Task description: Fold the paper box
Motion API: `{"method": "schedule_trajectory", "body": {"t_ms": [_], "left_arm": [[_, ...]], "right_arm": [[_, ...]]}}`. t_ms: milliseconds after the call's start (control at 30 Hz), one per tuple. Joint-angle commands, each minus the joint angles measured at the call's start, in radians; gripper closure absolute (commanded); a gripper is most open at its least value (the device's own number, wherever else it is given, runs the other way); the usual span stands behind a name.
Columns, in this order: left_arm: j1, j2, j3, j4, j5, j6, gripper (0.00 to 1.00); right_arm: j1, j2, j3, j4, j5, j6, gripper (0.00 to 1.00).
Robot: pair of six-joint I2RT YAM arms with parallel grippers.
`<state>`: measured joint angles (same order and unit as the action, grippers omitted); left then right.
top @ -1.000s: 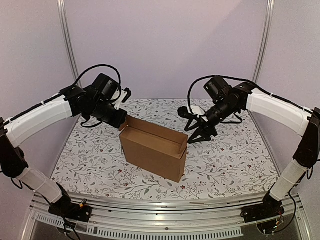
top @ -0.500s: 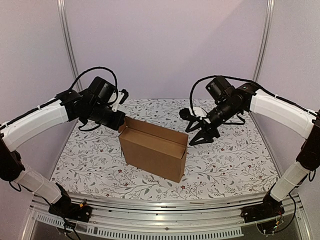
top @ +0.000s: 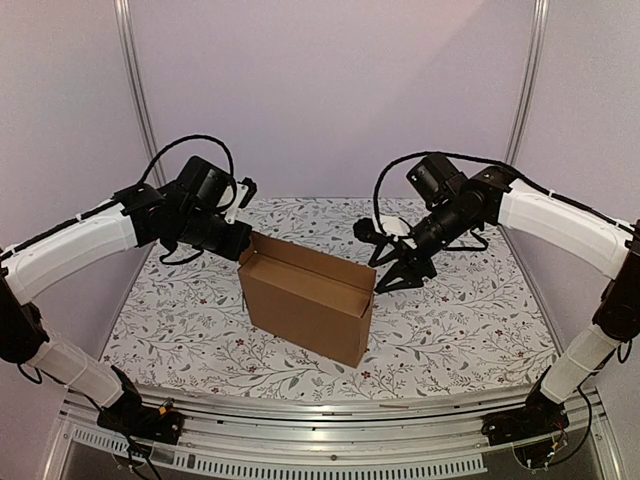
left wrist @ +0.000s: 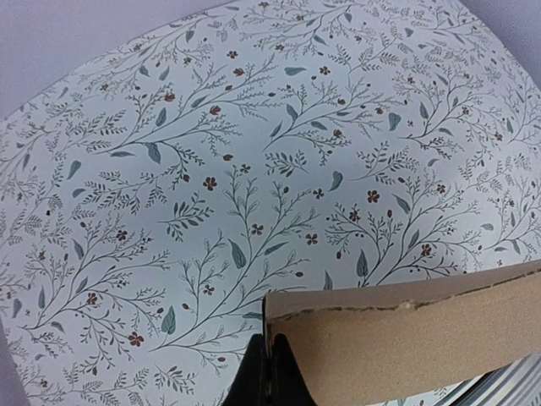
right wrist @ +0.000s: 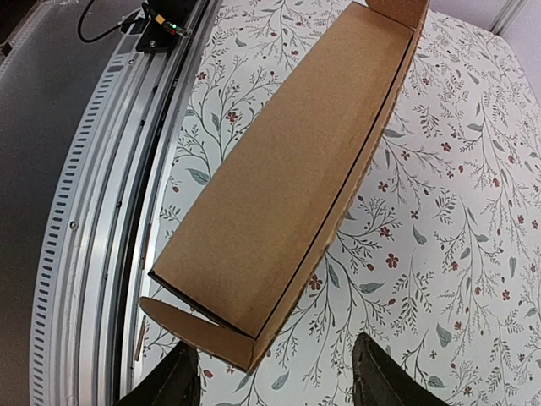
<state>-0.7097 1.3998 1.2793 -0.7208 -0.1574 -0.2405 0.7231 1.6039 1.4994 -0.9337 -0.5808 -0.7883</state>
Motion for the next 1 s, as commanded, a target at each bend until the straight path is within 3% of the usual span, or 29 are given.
{"method": "schedule_trajectory", "body": {"t_ms": [0, 967], "left_arm": [[-0.012, -0.004, -0.037, -0.036, -0.006, -0.004, 1.0], [-0.04, -0.011, -0.083, -0.019, -0.044, 0.003, 1.0]], "right_arm": [[0.01, 0.006, 0.025, 0.009, 0.019, 0.041, 0.4], [0.04, 0.013, 0.008, 0.021, 0.066, 0.071, 0.41]]}}
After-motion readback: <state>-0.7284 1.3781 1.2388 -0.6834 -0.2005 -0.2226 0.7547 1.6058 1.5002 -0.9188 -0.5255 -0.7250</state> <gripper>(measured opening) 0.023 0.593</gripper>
